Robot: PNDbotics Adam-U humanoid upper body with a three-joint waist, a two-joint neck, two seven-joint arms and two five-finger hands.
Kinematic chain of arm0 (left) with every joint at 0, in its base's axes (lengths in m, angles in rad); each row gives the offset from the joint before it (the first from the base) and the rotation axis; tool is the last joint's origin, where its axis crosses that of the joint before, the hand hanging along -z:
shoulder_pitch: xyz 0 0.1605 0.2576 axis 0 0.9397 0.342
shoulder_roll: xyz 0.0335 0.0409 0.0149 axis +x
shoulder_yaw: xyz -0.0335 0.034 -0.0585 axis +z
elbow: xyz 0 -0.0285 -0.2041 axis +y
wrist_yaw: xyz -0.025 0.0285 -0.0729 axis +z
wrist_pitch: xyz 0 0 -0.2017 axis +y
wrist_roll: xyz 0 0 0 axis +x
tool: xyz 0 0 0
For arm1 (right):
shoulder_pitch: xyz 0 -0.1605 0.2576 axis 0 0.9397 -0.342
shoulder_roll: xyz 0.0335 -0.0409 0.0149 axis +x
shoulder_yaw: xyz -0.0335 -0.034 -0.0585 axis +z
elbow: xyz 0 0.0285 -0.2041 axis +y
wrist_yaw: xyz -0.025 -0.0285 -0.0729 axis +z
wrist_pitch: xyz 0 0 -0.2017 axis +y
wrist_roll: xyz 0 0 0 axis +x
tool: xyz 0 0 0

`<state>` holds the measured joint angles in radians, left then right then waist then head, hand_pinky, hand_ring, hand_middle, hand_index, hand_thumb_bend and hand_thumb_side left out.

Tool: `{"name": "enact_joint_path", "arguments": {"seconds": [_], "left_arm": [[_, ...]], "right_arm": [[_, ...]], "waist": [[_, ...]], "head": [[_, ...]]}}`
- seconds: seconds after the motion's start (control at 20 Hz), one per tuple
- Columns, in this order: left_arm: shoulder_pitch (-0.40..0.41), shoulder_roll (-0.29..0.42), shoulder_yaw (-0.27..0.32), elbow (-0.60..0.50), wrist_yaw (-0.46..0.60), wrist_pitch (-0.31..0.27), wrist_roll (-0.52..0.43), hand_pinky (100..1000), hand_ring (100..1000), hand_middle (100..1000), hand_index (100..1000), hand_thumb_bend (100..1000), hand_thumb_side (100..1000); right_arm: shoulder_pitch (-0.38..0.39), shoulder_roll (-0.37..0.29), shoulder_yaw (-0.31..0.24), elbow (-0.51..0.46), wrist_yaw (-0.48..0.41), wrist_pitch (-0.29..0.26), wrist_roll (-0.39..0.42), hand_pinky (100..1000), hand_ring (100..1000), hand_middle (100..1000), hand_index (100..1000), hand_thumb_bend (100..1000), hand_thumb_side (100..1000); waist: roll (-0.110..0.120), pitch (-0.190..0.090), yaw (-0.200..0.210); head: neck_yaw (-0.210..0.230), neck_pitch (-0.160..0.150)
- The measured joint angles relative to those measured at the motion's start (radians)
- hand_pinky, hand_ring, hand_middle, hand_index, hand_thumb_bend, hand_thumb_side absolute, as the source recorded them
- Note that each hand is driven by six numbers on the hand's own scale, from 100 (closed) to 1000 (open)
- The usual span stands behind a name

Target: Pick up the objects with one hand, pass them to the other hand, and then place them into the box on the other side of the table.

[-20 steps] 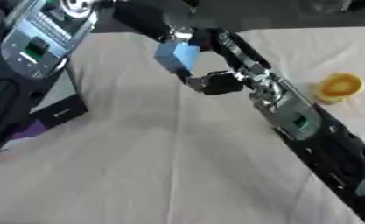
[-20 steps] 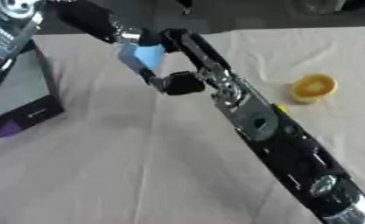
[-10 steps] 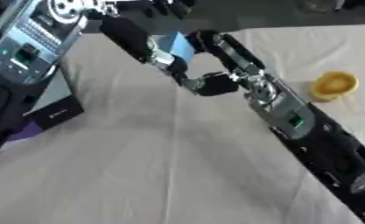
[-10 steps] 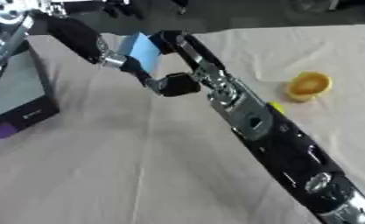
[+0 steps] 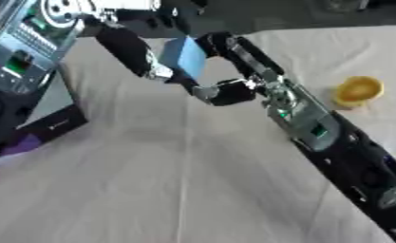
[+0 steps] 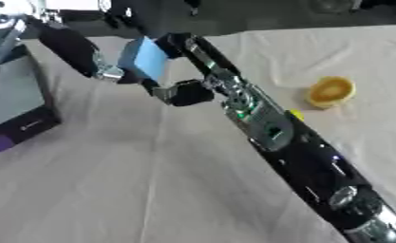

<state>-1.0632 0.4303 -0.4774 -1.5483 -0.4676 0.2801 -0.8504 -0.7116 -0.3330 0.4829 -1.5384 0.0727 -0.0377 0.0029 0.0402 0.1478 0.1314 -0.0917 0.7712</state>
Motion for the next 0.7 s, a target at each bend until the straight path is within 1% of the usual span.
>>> {"name": "enact_joint_path", "arguments": {"seconds": [0.05,0.25,0.35,0.45,0.55,0.7], "left_arm": [[0.000,0.000,0.000,0.000,-0.003,0.001,0.001,915,925,846,858,353,323],[0.001,0.000,0.001,0.000,-0.013,0.013,0.014,913,924,848,858,313,321],[0.003,0.000,0.001,-0.002,-0.018,0.018,0.022,913,924,847,859,315,328],[0.004,0.000,0.001,-0.005,-0.024,0.021,0.028,913,923,848,861,319,317],[0.005,0.000,0.001,-0.008,-0.032,0.022,0.033,913,924,848,861,339,333],[0.007,0.000,0.000,-0.008,-0.036,0.021,0.035,913,924,847,859,327,326]], "right_arm": [[0.000,-0.002,0.000,-0.003,0.000,-0.001,0.001,806,695,570,623,227,100],[0.001,-0.008,0.001,-0.019,-0.003,-0.004,0.004,807,696,571,623,231,100],[0.003,-0.014,0.001,-0.025,-0.003,-0.006,0.006,806,694,569,621,239,100],[0.005,-0.017,0.001,-0.031,-0.003,-0.006,0.007,802,691,566,618,261,100],[0.006,-0.019,0.002,-0.033,-0.003,-0.005,0.008,800,689,564,617,263,100],[0.007,-0.024,0.006,-0.037,-0.003,0.000,0.009,797,686,562,614,275,100]], "waist": [[0.000,0.000,0.000],[0.000,0.000,0.000],[0.000,0.000,-0.001],[0.000,0.000,-0.001],[0.000,0.000,-0.001],[0.000,0.000,-0.001]], "head": [[0.000,0.000],[0.000,0.000],[0.000,0.000],[0.000,0.000],[0.000,0.000],[0.000,0.000]]}}
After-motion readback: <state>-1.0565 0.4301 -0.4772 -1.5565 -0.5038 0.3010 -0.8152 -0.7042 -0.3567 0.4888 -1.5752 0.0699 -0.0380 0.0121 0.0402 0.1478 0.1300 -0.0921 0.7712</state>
